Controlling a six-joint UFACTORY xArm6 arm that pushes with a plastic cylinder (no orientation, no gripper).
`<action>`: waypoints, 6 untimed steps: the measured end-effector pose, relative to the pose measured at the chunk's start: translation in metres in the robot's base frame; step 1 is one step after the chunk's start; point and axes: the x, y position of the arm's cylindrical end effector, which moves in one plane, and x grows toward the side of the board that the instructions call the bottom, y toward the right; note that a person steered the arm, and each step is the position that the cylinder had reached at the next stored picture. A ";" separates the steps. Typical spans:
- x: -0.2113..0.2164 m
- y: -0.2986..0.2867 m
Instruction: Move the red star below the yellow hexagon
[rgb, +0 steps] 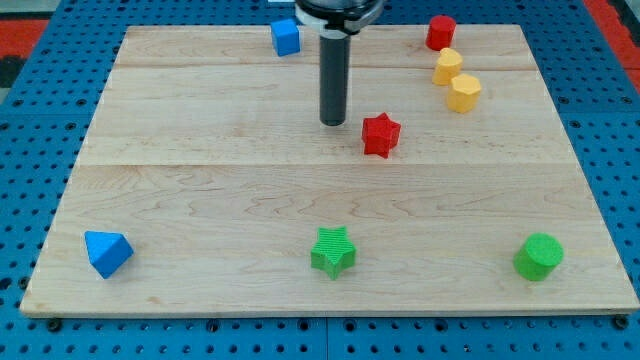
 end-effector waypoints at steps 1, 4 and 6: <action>0.001 0.022; 0.032 0.029; 0.031 0.130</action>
